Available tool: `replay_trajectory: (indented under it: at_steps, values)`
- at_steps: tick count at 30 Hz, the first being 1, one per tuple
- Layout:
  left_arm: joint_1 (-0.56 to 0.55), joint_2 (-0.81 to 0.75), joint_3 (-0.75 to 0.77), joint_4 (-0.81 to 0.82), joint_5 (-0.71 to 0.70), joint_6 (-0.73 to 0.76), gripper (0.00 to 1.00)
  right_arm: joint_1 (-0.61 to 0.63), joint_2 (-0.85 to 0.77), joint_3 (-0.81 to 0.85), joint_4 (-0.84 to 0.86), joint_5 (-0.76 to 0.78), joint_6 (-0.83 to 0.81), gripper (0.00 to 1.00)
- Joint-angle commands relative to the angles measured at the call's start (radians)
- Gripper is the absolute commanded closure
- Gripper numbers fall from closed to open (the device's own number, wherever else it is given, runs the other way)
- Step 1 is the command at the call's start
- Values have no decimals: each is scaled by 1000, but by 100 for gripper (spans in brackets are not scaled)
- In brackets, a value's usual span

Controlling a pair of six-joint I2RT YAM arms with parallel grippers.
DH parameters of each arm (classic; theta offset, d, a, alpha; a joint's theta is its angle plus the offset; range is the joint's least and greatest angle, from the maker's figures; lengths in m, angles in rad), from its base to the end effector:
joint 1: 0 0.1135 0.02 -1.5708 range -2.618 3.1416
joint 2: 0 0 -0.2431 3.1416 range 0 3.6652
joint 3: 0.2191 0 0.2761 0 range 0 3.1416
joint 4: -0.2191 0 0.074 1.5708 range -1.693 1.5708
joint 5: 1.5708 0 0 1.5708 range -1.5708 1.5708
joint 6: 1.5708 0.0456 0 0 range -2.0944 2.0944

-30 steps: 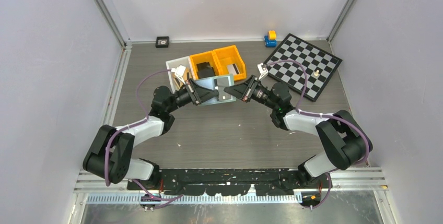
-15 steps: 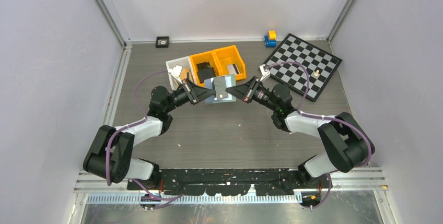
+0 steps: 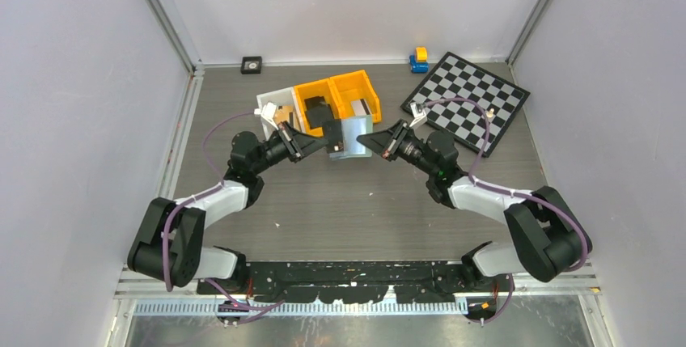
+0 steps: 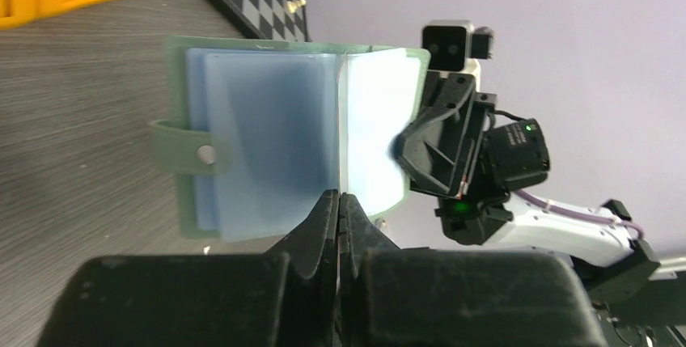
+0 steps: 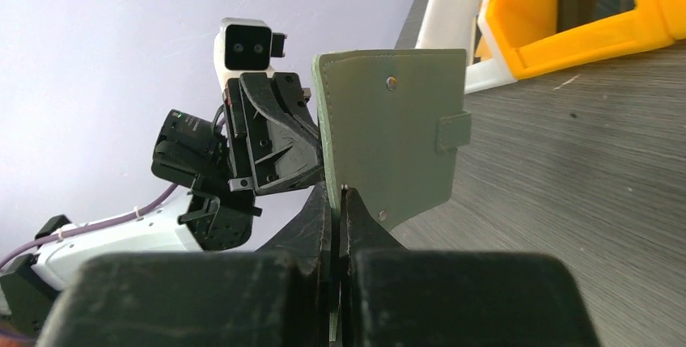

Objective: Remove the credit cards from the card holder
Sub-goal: Remove the credit card from the card holder, then place the credit card in the storage box.

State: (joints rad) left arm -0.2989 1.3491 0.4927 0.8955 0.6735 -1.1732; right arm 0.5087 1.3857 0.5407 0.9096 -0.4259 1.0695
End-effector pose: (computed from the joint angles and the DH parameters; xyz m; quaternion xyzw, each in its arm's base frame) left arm 0.2764 -0.1149 0.1906 -0.0612 0.6935 -0.6265 0.3504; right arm 0.2653 0.1695 0.1982 0.0368 0.6850 0.6079 0.3998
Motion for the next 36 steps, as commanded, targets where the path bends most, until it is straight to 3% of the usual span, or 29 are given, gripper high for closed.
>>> replay_trajectory:
  at_steps: [1,10,20,30,36]
  values:
    - [12,-57,3,-122,-54,82,100,-5,-86,-2,-52,81,-58,100]
    - [12,-103,44,-343,-172,245,100,-14,-214,27,-400,301,-173,99]
    - [12,20,186,-446,-324,330,100,-14,-237,3,-394,342,-212,99]
    - [12,322,526,-527,-331,357,100,-13,-195,-11,-345,330,-223,100]
    - [13,438,641,-588,-374,379,100,-14,-213,-9,-354,337,-230,99]
